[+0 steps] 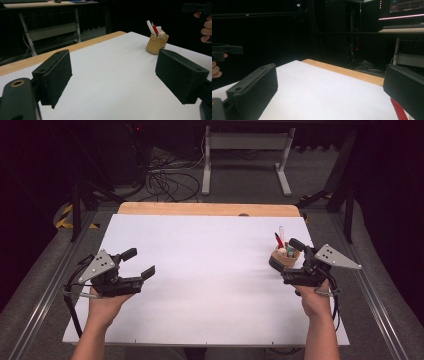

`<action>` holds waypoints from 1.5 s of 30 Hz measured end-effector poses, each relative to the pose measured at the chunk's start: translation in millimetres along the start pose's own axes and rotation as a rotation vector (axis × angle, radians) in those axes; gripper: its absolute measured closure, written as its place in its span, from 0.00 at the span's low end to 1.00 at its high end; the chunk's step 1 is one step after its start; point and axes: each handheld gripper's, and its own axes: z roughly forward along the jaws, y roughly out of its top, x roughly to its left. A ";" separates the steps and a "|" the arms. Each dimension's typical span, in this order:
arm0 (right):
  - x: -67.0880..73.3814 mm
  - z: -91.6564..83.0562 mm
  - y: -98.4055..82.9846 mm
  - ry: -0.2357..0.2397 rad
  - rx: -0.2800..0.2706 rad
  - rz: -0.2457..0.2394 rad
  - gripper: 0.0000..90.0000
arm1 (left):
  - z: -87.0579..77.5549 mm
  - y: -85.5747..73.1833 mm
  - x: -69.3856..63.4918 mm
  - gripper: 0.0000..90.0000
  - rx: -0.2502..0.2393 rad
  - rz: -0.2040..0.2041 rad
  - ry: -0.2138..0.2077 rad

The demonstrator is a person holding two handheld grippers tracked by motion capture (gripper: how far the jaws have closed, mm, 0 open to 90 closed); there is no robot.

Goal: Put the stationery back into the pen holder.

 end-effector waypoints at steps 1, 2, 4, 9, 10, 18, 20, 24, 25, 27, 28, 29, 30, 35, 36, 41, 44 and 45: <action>-0.7 0.0 -0.3 0.002 -0.003 0.002 0.00 | -0.1 0.1 0.4 0.16 -0.001 0.003 0.002; -1.4 -0.1 -0.6 0.001 -0.003 0.001 0.00 | -0.3 -0.1 0.4 0.16 -0.001 0.000 -0.001; -2.0 -0.4 -1.0 0.000 -0.002 0.008 0.00 | -0.9 -0.1 0.8 0.15 -0.001 -0.003 -0.003; -6.8 0.4 -5.8 -0.001 -0.006 0.008 0.00 | -1.0 -0.8 1.7 0.14 0.004 -0.004 0.001; -8.6 0.6 -7.7 -0.006 -0.002 0.009 0.00 | -0.6 -0.8 2.1 0.14 0.006 0.000 0.004; -14.3 -1.5 -10.6 -0.023 -0.005 0.017 0.00 | -0.3 -1.6 2.7 0.13 0.008 -0.002 0.002; -13.6 -1.8 -9.9 -0.024 -0.005 0.011 0.00 | -0.2 -1.9 2.6 0.12 0.012 -0.005 -0.001; -11.8 -1.7 -8.6 -0.022 -0.004 0.007 0.00 | 0.0 -2.0 3.0 0.12 0.014 -0.001 -0.002; -11.6 -1.7 -8.3 -0.022 -0.004 0.005 0.00 | 0.0 -2.1 3.1 0.12 0.014 -0.002 -0.002; -11.3 -1.4 -8.2 -0.021 -0.004 0.003 0.00 | 0.0 -2.2 3.3 0.12 0.014 -0.002 -0.001; -11.2 -1.2 -8.2 -0.022 -0.002 0.003 0.00 | 0.0 -2.3 3.1 0.12 0.013 -0.007 -0.001; -11.2 -1.2 -8.1 -0.022 -0.001 -0.001 0.00 | 0.1 -2.4 3.1 0.12 0.013 -0.008 -0.001; -11.0 -1.1 -8.0 -0.021 -0.001 -0.001 0.00 | 0.1 -2.5 3.0 0.11 0.013 -0.010 -0.001; -10.4 -1.2 -7.2 -0.021 0.000 -0.008 0.00 | 0.8 -3.2 4.2 0.11 0.018 -0.005 0.003; -10.0 -1.1 -7.2 -0.020 0.003 -0.008 0.00 | 1.0 -3.3 4.8 0.11 0.020 -0.001 0.002; -9.4 -0.7 -7.3 -0.023 0.008 -0.014 0.00 | 1.2 -4.0 5.1 0.10 0.019 -0.002 0.000; -8.9 -0.9 -6.5 -0.027 0.006 -0.017 0.00 | 1.0 -4.7 4.6 0.10 0.023 -0.009 -0.002; -8.7 -1.0 -6.3 -0.027 0.007 -0.018 0.00 | 1.2 -4.8 4.9 0.10 0.022 -0.005 0.001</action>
